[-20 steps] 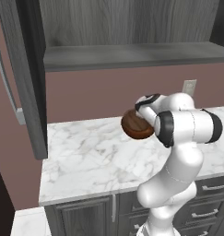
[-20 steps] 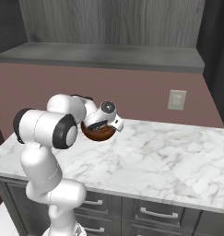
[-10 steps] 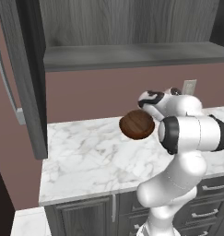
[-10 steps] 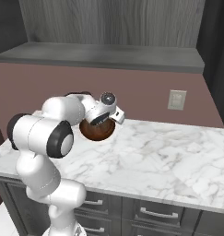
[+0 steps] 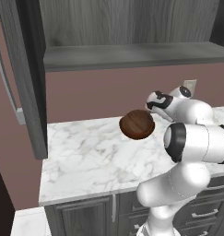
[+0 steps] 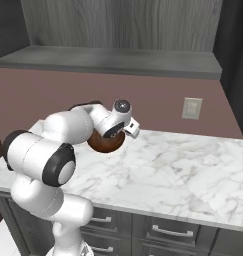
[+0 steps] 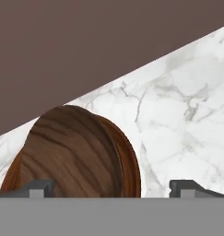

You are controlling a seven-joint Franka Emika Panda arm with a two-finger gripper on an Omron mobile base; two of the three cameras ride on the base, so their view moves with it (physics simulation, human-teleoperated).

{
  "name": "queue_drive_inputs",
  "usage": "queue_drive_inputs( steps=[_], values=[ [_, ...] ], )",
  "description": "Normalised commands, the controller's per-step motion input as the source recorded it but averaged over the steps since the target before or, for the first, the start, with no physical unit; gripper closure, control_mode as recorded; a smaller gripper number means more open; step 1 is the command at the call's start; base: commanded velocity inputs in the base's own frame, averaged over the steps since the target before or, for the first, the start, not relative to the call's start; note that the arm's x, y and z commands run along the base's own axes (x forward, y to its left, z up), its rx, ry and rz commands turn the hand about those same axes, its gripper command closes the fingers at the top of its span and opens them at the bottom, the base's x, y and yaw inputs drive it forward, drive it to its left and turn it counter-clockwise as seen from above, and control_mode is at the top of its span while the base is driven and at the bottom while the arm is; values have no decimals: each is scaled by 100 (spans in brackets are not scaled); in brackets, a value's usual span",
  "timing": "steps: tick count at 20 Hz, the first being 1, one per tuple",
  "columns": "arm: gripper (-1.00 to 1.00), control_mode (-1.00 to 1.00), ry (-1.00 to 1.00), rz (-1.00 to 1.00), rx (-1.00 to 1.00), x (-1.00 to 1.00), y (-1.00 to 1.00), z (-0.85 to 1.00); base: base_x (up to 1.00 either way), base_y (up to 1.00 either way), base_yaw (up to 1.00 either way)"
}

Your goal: Pick up the bowls on the counter and stack them on top of one another in the open cabinet. Place the smaller bowl on top of the larger bowl.

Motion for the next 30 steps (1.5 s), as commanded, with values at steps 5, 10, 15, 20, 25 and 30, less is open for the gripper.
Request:
queue_drive_inputs(
  steps=[5,10,15,20,25,30],
  values=[
    [-100,-100,5,-1,1,0,4,-17,0,0,0],
    [-100,-100,3,-4,3,0,12,-28,0,0,0],
    [-100,-100,1,-5,3,0,11,-32,0,0,0],
    [-100,-100,0,-5,2,0,7,-31,0,0,0],
    [-100,-100,2,-5,1,0,10,-35,0,0,0],
    [-100,-100,3,-4,1,0,9,-35,0,0,0]
  ],
)
